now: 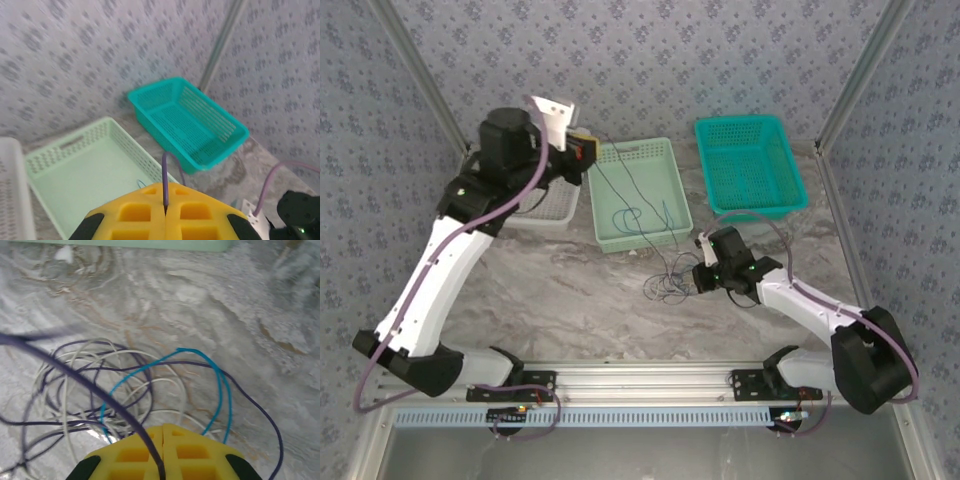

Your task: Untangle the cables

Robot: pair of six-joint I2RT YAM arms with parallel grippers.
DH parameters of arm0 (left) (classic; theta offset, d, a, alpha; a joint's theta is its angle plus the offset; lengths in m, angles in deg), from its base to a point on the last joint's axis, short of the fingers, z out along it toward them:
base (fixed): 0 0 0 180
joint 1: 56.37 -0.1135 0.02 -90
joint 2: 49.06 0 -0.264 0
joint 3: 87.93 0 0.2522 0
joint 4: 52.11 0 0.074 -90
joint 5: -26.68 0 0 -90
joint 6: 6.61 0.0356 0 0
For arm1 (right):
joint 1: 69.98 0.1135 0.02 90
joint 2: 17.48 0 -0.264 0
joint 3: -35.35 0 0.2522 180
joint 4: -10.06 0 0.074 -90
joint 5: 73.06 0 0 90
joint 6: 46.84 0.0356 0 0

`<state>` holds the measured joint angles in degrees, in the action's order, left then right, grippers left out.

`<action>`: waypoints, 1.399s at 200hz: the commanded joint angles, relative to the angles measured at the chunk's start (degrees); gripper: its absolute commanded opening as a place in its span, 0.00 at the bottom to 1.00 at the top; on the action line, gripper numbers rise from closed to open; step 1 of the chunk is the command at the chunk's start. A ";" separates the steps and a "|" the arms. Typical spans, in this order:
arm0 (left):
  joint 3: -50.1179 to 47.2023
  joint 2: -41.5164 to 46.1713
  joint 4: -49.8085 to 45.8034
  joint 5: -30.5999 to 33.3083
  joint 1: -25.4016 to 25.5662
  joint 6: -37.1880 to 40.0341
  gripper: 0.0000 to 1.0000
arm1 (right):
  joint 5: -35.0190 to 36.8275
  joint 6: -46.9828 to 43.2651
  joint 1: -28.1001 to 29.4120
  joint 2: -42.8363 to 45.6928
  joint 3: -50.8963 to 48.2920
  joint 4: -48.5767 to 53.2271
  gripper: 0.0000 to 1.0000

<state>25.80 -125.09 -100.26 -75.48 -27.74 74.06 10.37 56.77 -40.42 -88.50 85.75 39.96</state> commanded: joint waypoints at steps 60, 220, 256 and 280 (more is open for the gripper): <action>17.12 -0.11 -2.96 -4.61 -2.17 1.62 0.02 | 2.33 6.69 -1.86 -5.00 -0.80 3.36 0.07; 32.64 -4.31 -0.65 -12.16 -2.09 -5.09 0.03 | 11.62 7.07 -0.30 0.40 5.02 13.78 0.71; 33.97 -4.68 1.51 -12.94 -2.13 -6.77 0.03 | 13.18 3.45 1.09 9.45 7.54 17.79 0.88; 35.80 -6.51 1.56 -14.54 -1.91 -8.37 0.03 | 11.84 -0.59 6.45 12.80 8.50 13.56 0.88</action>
<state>59.00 -130.38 -101.79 -87.41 -29.78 68.23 22.24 61.01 -38.30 -77.99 92.42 54.08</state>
